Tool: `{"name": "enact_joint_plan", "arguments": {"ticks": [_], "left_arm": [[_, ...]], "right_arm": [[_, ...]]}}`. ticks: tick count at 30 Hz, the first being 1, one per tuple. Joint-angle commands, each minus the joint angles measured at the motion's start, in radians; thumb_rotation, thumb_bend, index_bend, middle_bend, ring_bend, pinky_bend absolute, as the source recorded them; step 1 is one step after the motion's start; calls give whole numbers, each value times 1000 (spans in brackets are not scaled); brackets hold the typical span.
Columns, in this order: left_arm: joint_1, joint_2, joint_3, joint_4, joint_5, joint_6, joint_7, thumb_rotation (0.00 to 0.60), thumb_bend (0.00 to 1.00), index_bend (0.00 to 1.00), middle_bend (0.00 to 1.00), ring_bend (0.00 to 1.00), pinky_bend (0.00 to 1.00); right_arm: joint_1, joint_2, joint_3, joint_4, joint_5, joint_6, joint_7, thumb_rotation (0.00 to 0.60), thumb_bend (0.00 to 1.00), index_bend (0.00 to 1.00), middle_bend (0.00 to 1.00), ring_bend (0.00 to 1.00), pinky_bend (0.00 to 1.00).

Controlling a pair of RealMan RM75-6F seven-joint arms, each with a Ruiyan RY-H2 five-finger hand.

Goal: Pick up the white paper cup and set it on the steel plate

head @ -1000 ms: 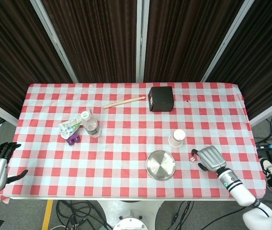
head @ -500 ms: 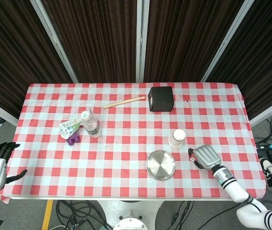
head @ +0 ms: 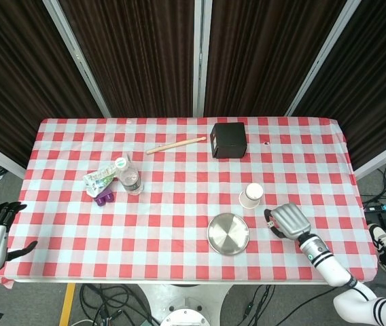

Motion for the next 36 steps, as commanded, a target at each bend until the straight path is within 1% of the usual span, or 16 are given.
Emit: {"name": "enact_joint_plan", "arguments": {"ticks": [1,3,7,12,17,20,22,24,25,27,29,32,34,35,36], "left_arm": [[1,2,-1,-3,1,3,1,600,107,204,162,116,164],[1,3,-2,-5,2,4,4,600,107,204,162,116,164],[-3,7,0,-8,1,-7,8,600,106,204,162,116,163],[-2,8,-4,-6,0,-5,3,600,107,205,162,116,163],[-2,4,-4,0,-2,-8,-6,600,107,204,162,116,163],[-2,2,-4,4,-1,-7,-8,600,107,204,162,116,163],[-2,1,-5,6,0,-5,-10,600,107,204,162,116,163],[-2,0,-6,8,0,-3,-12,600,107,204,162,116,163],[-1,0,-7,8,1,-2,-12,600,107,204,162,116,163],[-1,0,-7,8,2,0,-13,600,107,204,162,116,163],[1,0,-8,9,3,4,-15,600,107,204,162,116,163],[3,1,-8,9,5,9,-17,600,107,204,162,116,164],[3,2,-8,8,7,10,-17,600,107,204,162,116,163],[2,2,-8,8,9,10,-17,600,107,204,162,116,163],[2,2,-8,8,10,11,-16,600,107,204,162,116,163]], "right_arm": [[30,44,5,-98,-43,13,37,600,299,585,956,941,1000],[57,41,12,-130,-47,-14,32,600,299,587,956,941,1000],[106,-1,26,-149,-28,-82,-12,600,299,578,956,940,1000],[138,-55,38,-129,16,-133,-69,600,299,557,956,938,1000],[148,-88,26,-118,39,-154,-105,600,298,533,956,934,1000],[150,-97,16,-118,41,-156,-121,600,299,490,956,924,1000],[149,-99,11,-119,43,-154,-132,600,298,438,946,898,1000],[151,-92,9,-127,46,-153,-137,600,296,352,897,838,991],[149,-89,7,-133,46,-149,-139,600,290,321,873,813,983],[142,-75,3,-152,40,-128,-138,600,248,205,786,740,952],[125,-54,4,-180,22,-78,-118,600,218,144,746,709,936],[86,-15,25,-213,-4,41,-32,600,174,124,733,699,932],[60,16,45,-218,-12,115,39,600,165,132,699,664,914],[51,31,52,-218,-10,136,65,600,163,140,660,622,876],[44,46,60,-216,-3,151,88,600,162,148,612,568,817]]}}
